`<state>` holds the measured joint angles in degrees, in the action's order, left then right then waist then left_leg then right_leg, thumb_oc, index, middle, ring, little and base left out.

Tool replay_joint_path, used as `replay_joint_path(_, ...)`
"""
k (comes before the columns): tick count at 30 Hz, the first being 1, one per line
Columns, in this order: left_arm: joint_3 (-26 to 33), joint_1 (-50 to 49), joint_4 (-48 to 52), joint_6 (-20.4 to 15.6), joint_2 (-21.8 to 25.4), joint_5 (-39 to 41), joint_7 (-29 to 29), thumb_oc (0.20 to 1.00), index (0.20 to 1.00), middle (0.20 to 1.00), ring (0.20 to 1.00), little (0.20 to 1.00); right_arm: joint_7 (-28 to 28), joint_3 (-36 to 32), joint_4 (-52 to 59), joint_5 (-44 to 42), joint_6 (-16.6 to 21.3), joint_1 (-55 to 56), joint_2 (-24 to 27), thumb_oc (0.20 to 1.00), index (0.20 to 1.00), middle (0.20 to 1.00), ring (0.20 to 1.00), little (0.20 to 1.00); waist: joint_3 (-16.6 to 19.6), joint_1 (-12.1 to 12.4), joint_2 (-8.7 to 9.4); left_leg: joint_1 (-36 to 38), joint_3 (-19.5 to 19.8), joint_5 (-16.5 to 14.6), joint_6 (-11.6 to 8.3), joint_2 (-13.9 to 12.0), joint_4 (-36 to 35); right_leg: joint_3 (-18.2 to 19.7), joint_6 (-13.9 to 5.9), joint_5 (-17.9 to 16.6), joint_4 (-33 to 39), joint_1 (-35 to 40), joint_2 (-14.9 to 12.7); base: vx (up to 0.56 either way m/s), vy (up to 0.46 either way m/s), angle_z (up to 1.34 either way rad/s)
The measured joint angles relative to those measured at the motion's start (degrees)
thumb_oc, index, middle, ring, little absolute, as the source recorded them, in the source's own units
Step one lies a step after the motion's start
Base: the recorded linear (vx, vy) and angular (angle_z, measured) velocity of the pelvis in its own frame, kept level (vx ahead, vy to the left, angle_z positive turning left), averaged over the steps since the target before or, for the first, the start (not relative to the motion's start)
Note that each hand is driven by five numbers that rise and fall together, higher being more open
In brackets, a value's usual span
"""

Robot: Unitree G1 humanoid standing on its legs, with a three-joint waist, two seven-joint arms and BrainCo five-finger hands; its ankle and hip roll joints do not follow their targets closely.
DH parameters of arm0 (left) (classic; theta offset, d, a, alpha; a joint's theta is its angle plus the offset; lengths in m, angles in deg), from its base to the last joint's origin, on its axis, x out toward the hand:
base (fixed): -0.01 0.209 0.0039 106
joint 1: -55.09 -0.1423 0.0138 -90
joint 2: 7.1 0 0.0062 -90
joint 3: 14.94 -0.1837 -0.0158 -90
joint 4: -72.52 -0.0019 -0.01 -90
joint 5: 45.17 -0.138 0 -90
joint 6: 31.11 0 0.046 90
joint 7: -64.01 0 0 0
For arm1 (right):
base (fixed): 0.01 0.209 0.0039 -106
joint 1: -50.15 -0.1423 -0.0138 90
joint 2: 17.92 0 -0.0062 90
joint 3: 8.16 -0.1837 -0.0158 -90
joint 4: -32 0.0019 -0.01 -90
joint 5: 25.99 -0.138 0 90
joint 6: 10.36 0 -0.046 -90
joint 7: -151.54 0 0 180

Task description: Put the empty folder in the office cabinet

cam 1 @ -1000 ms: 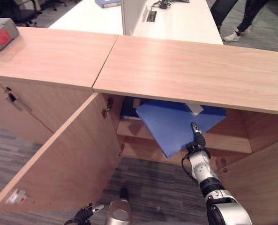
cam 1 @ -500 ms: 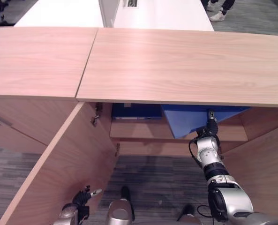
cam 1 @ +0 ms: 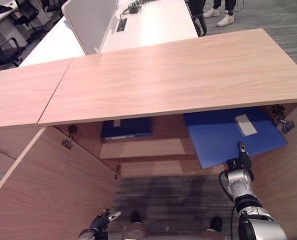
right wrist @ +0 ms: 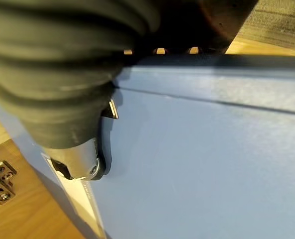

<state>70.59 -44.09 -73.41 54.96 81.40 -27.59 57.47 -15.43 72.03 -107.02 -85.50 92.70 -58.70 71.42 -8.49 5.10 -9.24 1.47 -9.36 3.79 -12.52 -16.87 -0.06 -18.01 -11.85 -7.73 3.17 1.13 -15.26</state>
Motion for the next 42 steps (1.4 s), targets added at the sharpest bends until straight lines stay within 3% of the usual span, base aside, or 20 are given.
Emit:
replay_joint_path(3, -0.65, -2.19, 0.53, 0.39, -0.28, -0.01, -0.9, 1.0, 1.0, 1.0, 1.0, 1.0, -0.85, 1.04, 0.0, -0.01, -0.25, 0.11, 0.42, 0.2, 0.2, 0.2, 0.2, 0.2, 0.6, 0.29, -1.12, 0.75, -0.65, 0.58, -0.6, -0.57, 0.1, -0.18, -0.22, -0.81, 1.82, 1.43, 1.28, 0.07, -0.253, -0.03)
replay_joint_path(8, -1.01, -2.69, 0.05, 1.48, -1.25, -0.11, -2.06, 1.0, 1.0, 1.0, 1.0, 1.0, -2.0, 1.03, 0.53, -0.02, -2.4, 2.39, 0.89, 0.2, 0.2, 0.2, 0.2, 0.2, 0.53, -0.04, -1.48, -4.07, -4.24, 2.5, 0.11, -2.82, 10.68, -3.95, 1.56, 1.27, 1.4, 4.73, 2.56, 0.05, -0.187, 0.3)
replay_joint_path(11, -2.26, -3.3, -0.18, 1.95, -1.05, -0.59, -2.86, 1.0, 1.0, 1.0, 1.0, 1.0, -2.26, 1.78, 2.06, 0.02, -2.52, 3.41, 1.28, 0.2, 0.2, 0.2, 0.2, 0.2, 0.5, 0.0, -0.6, -7.09, -6.07, 4.39, 0.78, -2.71, 13.8, -4.16, 1.25, 2.02, 2.3, 4.48, 1.56, 0.08, -0.047, 0.11)
replay_joint_path(12, -2.52, -4.15, -0.2, 2.22, -1.47, -0.63, -3.12, 1.0, 1.0, 1.0, 1.0, 1.0, -2.38, 2.11, 2.28, 0.02, -2.5, 3.39, 2.27, 0.2, 0.2, 0.2, 0.2, 0.2, 1.04, 0.09, -1.58, -7.15, -5.65, 1.92, 1.11, -1.93, 11.13, -4.24, 1.22, 1.94, 2.12, 3.87, 1.8, 0.26, 0.034, 0.04)
replay_joint_path(13, -2.67, -3.91, -0.63, 2.2, -2.03, -0.71, -2.88, 1.0, 1.0, 1.0, 1.0, 1.0, -2.27, 1.24, 2.11, -0.01, -2.37, 3.28, 3.72, 0.2, 0.2, 0.2, 0.2, 0.2, 1.37, 1.54, -3.86, -7.14, -2.53, -2.11, 1.72, -1.43, 7.43, -2.66, 2.26, 3.81, -8.56, -1.54, 1.72, 0.28, 0.052, 0.26)
replay_joint_path(14, -3.07, -4.08, -0.26, 1.93, -0.35, -0.75, -3.08, 1.0, 1.0, 1.0, 1.0, 1.0, -2.06, 0.76, 1.61, 0.01, -2.26, 3.43, 2.39, 0.2, 0.2, 0.2, 0.2, 0.2, 0.83, 1.49, -0.52, -7.56, -0.17, -2.22, 1.38, 1.39, 7.78, -1.52, 2.29, 7.06, -12.23, -4.65, -0.42, 0.23, 0.047, 0.28)
replay_joint_path(15, -3.6, -2.96, -1.13, 1.71, -0.4, -1.07, -3.01, 1.0, 1.0, 1.0, 1.0, 1.0, -1.96, 0.75, 1.48, 0.01, -2.24, 3.31, 1.87, 0.2, 0.2, 0.2, 0.2, 0.2, 0.9, 2.13, 0.58, -9.17, 3.69, -4.07, 1.52, 3.82, 8.66, -1.3, 2.3, 6.9, -11.12, -5.12, -1.13, 0.11, 0.014, 0.12)
replay_joint_path(16, -4.22, -2.65, -1.93, 2.02, -0.45, -1.19, -3.09, 1.0, 1.0, 1.0, 1.0, 1.0, -2.02, 0.8, 1.57, 0.03, -2.27, 2.65, 2.26, 0.2, 0.2, 0.2, 0.2, 0.2, 1.06, 2.81, 0.41, -9.07, 5.38, -4.71, 1.64, 5.64, 7.44, -0.71, 1.9, 5.51, -8.02, -4.72, -1.15, 0.13, 0.023, -0.44)
replay_joint_path(17, -4.45, -2.89, -2.08, 2.4, -0.99, -1.23, -3.06, 1.0, 1.0, 1.0, 1.0, 1.0, -2.55, 0.85, 1.74, 0.09, -2.33, 2.15, 2.44, 0.2, 0.2, 0.2, 0.2, 0.2, 1.05, 4.81, -0.84, -8.07, 4.72, -2.94, 3.19, 4.47, 4.51, -0.56, 1.6, 5.05, -6.83, -3.95, 0.64, 0.28, 0.102, -0.3)
replay_joint_path(18, -4.44, -2.86, -1.1, 2.03, -0.1, -1.2, -2.73, 1.0, 1.0, 1.0, 1.0, 1.0, -2.64, 0.59, 1.62, -0.05, -2.32, 1.83, 1.81, 0.2, 0.2, 0.2, 0.2, 0.2, 0.3, 5.57, -0.18, -9.02, 3.72, -2.4, 2.89, 3.8, 5.02, -0.18, 2.37, 12.2, -19.83, -5.59, 0.7, 0.32, 0.131, -0.12)
replay_joint_path(19, -4.47, -2.45, 0.1, 1.7, 1.48, -1.21, -2.76, 1.0, 1.0, 1.0, 1.0, 1.0, -2.54, 0.64, 1.61, 0.01, -2.44, 1.38, 0.96, 0.2, 0.2, 0.2, 0.2, 0.2, -0.9, 5.8, 2.36, -8.6, 3.38, -1.68, 2.36, 5.14, 5.5, -0.11, 2.78, 16.84, -20.77, -4.24, -0.13, 0.36, 0.162, 0.2)
replay_joint_path(20, -4.38, -1.92, -1.47, 2.11, 0.95, -1.36, -2.69, 1.0, 1.0, 1.0, 1.0, 1.0, -2.68, 0.63, 1.52, 0.17, -2.59, 0.95, 0.52, 0.2, 0.2, 0.2, 0.2, 0.2, -1.41, 6.06, 1.68, -8.1, 3.36, 0.32, 3.1, 4.3, 6.67, -0.02, 3.09, 15.55, -15.96, -0.52, 1.03, 0.28, 0.124, -0.05)
replay_joint_path(24, -4.44, -3.07, -2.54, 2.17, 0.93, -3.07, -2.56, 1.0, 1.0, 1.0, 1.0, 1.0, -2.87, 0.73, 1.77, 0.17, -2.39, 1.04, -0.71, 0.2, 0.2, 0.2, 0.2, 0.2, -1.19, 5.74, 3.14, -4.68, 1.54, -0.38, 3.6, 5.94, 3.56, -0.14, 1.3, 10.25, -5.78, 5.77, 1.02, 0.15, 0.104, -0.14)
replay_joint_path(25, -4.43, -1.23, -2.01, 2.01, 1.99, -3.26, -2.25, 1.0, 1.0, 1.0, 1.0, 1.0, -2.9, 0.97, 1.77, 0.39, -2.4, 0.25, -1.31, 0.2, 0.2, 0.2, 0.2, 0.2, -1.84, 5.28, 5.37, -4.78, 0.46, -0.65, 4.52, 7.45, 4.36, 0.1, 0.89, 9.12, -4.67, 5.69, 0.07, 0.15, 0.162, -0.09)
replay_joint_path(29, -4.34, 1.81, 1.82, 1.67, 5.06, -3.24, -1.85, 1.0, 1.0, 1.0, 1.0, 1.0, -2.97, 2.55, 1.75, 0.44, -2.54, -0.94, -4.0, 0.2, 0.2, 0.2, 0.2, 0.2, -2.54, 4.64, 8.94, -5.18, -1.78, -2.12, 5.71, 7.89, 5.68, 2.09, 1.36, 7.99, -9.57, 1.33, -1.32, 0.07, 0.136, -0.28)
replay_joint_path(31, -4.3, 3.19, 4.07, 1.64, 5.98, -2.77, -1.74, 1.0, 1.0, 1.0, 1.0, 1.0, -3.03, 3.52, 1.63, 0.47, -2.56, -2.64, -5.57, 0.2, 0.2, 0.2, 0.2, 0.2, -3.45, 3.52, 8.35, -5.05, -3.77, -3.01, 6.88, 7.11, 7.03, 3.12, 1.44, 5.69, -19.71, -5.02, -2.33, 0.04, 0.124, -0.48)
replay_joint_path(33, -4.25, 3.25, 5.98, 1.08, 6.43, -2.12, -1.52, 1.0, 1.0, 1.0, 1.0, 1.0, -3.28, 3.71, 1.61, 0.45, -2.8, -2.78, -6.07, 0.2, 0.2, 0.2, 0.2, 0.2, -3.87, 3.04, 6.75, -4.0, -5.08, -3.2, 7.37, 5.81, 6.52, 3.27, -0.01, 2.3, -22.91, -7.18, -2.08, 0.13, 0.047, -0.46)
replay_joint_path(35, -3.12, 3.13, 7.29, 0.85, 7.06, -1.42, -1.28, 1.0, 1.0, 1.0, 1.0, 1.0, -3.25, 3.86, 1.53, 0.47, -3.51, -2.88, -6.73, 0.2, 0.2, 0.2, 0.2, 0.2, -4.11, 3.61, 6.59, -2.24, -6.52, -3.46, 8.25, 6.36, 4.41, 3.01, -0.19, 2.83, -23.46, -8.02, -2.2, 0.15, -0.029, -0.41)
replay_joint_path(40, -2.55, 2.35, 4.88, 1.2, 8.31, -0.61, -1.32, 1.0, 1.0, 1.0, 1.0, 1.0, -3.57, 4.7, 1.66, 0.43, -3.7, -2.29, -6.85, 0.2, 0.2, 0.2, 0.2, 0.2, -3.54, 2.61, 8.09, -1.24, -4.84, 0.64, 6.59, 9.29, -2.14, 2.95, -0.43, 3.93, -1.24, -1.4, -2.83, 0.2, -0.116, 0.13)
replay_joint_path(42, -2.55, 1.55, 4.0, 1.35, 6.91, -0.72, -1.33, 1.0, 1.0, 1.0, 1.0, 1.0, -3.52, 4.58, 1.64, 0.43, -3.71, -1.31, -5.88, 0.2, 0.2, 0.2, 0.2, 0.2, -3.24, 1.31, 6.31, -0.28, -2.06, 2.45, 5.47, 9.15, -5.07, 2.02, -0.03, 1.13, 0.69, 0.74, -0.88, 0.15, -0.04, 0.46)
